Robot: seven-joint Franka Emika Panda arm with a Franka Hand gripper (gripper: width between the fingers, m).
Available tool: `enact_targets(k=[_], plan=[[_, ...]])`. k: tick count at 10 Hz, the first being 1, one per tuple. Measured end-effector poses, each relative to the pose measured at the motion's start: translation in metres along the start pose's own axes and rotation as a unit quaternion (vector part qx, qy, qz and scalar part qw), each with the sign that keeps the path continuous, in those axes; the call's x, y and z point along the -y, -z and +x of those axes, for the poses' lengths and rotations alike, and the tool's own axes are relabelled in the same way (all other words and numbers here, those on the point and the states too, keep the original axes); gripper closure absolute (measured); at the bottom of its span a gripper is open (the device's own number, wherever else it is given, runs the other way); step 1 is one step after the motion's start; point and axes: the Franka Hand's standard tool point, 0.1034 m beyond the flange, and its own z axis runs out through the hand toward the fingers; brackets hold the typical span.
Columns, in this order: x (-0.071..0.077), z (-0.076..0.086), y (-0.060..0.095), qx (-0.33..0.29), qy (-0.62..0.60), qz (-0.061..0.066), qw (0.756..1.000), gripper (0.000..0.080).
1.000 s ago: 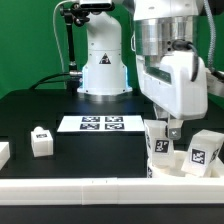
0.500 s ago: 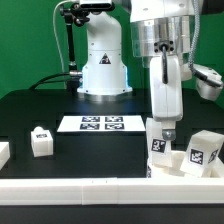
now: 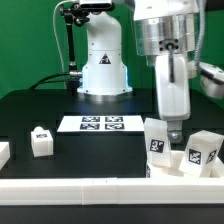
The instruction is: Assemble stool
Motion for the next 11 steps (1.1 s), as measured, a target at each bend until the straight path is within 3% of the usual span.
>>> enact_targets(k=[2,6,8,11], plan=[[-0.001,-0.001,0.0,0.0,0.023,0.0,1.0,0.0152],[-0.001,-0.001,0.0,-0.002,0.194,-0.001,0.981,0.015],[-0.001,-0.004,0.0,-0.013,0.303,-0.004,0.953,0.015],[0.001,-0.012,0.005,-0.031,0.461,-0.015,0.887,0.015]])
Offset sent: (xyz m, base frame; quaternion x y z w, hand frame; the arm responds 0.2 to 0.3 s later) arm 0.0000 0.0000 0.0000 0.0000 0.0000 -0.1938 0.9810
